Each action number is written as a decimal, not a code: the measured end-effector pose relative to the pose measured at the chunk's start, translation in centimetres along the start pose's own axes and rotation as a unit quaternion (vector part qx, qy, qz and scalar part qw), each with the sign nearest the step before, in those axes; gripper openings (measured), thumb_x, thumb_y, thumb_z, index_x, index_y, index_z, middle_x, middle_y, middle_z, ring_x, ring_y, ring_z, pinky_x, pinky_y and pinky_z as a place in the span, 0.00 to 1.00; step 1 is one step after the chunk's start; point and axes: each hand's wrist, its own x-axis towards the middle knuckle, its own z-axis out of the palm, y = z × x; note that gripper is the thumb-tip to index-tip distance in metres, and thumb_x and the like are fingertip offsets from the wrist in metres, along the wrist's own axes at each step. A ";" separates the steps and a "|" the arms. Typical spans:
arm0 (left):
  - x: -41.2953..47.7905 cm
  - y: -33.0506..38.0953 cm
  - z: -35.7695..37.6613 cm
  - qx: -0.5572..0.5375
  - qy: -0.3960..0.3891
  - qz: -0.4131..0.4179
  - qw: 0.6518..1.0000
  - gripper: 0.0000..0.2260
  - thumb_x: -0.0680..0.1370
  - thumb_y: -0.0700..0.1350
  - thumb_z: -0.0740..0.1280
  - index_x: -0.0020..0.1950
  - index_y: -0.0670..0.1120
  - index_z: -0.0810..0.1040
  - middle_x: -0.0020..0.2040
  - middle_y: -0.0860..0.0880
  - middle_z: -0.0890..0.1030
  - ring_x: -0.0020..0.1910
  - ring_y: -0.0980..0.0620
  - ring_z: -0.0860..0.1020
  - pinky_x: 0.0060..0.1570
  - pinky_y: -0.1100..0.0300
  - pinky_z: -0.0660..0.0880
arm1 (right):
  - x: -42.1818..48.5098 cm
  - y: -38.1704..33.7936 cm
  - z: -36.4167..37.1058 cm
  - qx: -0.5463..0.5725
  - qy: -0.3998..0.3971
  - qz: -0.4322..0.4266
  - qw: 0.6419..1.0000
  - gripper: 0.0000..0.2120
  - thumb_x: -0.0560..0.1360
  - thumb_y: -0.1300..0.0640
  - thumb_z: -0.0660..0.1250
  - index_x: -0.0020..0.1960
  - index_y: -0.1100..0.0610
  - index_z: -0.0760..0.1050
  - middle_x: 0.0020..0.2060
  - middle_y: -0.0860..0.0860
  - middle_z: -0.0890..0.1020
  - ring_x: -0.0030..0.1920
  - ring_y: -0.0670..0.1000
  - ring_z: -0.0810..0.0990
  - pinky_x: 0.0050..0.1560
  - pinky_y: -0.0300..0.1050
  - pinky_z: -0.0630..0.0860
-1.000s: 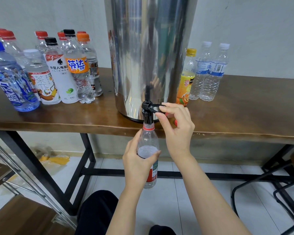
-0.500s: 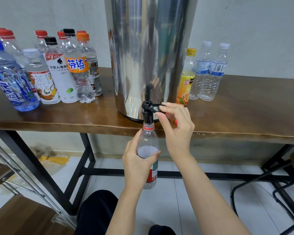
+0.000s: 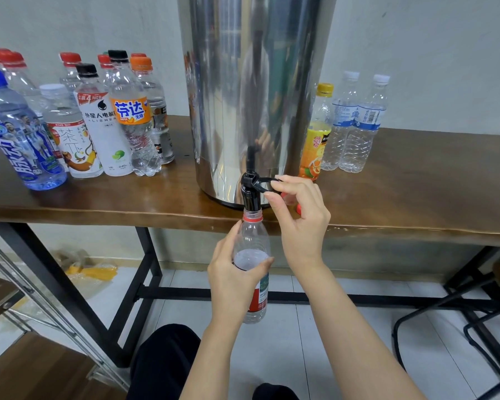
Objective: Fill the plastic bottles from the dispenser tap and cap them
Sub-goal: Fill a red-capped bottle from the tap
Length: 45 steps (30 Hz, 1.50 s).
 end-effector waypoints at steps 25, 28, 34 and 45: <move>0.1 0.1 0.0 0.003 0.003 0.001 1.000 0.37 0.66 0.45 0.81 0.73 0.56 0.71 0.65 0.58 0.76 0.65 0.59 0.73 0.65 0.52 0.75 | 0.1 0.1 0.1 0.009 0.006 -0.016 1.000 0.11 0.77 0.51 0.69 0.49 0.59 0.82 0.51 0.41 0.79 0.52 0.45 0.79 0.46 0.57 0.78; 0.1 0.2 0.0 0.005 0.002 0.003 1.000 0.37 0.66 0.45 0.81 0.73 0.56 0.71 0.63 0.61 0.75 0.64 0.61 0.72 0.65 0.54 0.74 | 0.0 0.0 0.0 0.005 0.004 -0.013 1.000 0.11 0.77 0.51 0.69 0.49 0.59 0.82 0.50 0.44 0.80 0.51 0.48 0.80 0.45 0.55 0.79; 0.1 0.2 0.0 0.002 0.003 0.002 1.000 0.38 0.66 0.45 0.81 0.73 0.56 0.71 0.64 0.58 0.76 0.65 0.58 0.73 0.65 0.54 0.74 | 0.0 0.1 0.1 0.007 0.004 -0.006 1.000 0.11 0.77 0.52 0.69 0.49 0.60 0.82 0.50 0.46 0.80 0.52 0.50 0.80 0.46 0.56 0.79; 0.3 -0.1 0.0 0.006 0.002 0.007 1.000 0.38 0.66 0.44 0.81 0.73 0.57 0.70 0.65 0.57 0.75 0.64 0.57 0.73 0.65 0.54 0.74 | 0.2 -0.1 0.0 0.002 0.001 -0.001 1.000 0.11 0.77 0.52 0.69 0.49 0.60 0.82 0.50 0.45 0.80 0.50 0.50 0.80 0.45 0.49 0.78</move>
